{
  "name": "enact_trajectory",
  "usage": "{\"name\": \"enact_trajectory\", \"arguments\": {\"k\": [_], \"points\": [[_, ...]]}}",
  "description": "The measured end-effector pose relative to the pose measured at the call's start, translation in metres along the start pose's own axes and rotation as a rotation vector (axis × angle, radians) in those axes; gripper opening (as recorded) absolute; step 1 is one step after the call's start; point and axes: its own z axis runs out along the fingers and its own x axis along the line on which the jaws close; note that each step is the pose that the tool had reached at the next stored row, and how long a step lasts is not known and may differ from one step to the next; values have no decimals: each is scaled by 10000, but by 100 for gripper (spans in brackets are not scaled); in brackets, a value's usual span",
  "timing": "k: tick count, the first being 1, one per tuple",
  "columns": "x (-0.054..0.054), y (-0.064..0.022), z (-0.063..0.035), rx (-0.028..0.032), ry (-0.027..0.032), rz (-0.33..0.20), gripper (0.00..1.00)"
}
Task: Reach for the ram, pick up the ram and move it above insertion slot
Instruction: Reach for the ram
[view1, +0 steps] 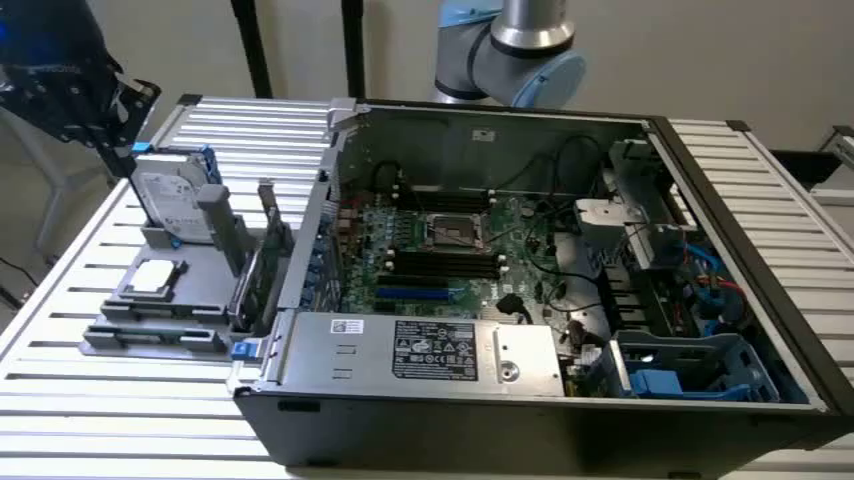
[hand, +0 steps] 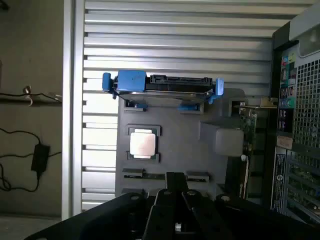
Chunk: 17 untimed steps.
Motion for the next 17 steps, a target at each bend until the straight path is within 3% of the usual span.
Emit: {"name": "enact_trajectory", "arguments": {"k": [14, 17], "points": [[0, -4, 0, -12, 0, 0, 11], [1, -109, -4, -12, 18, 0, 11]]}}
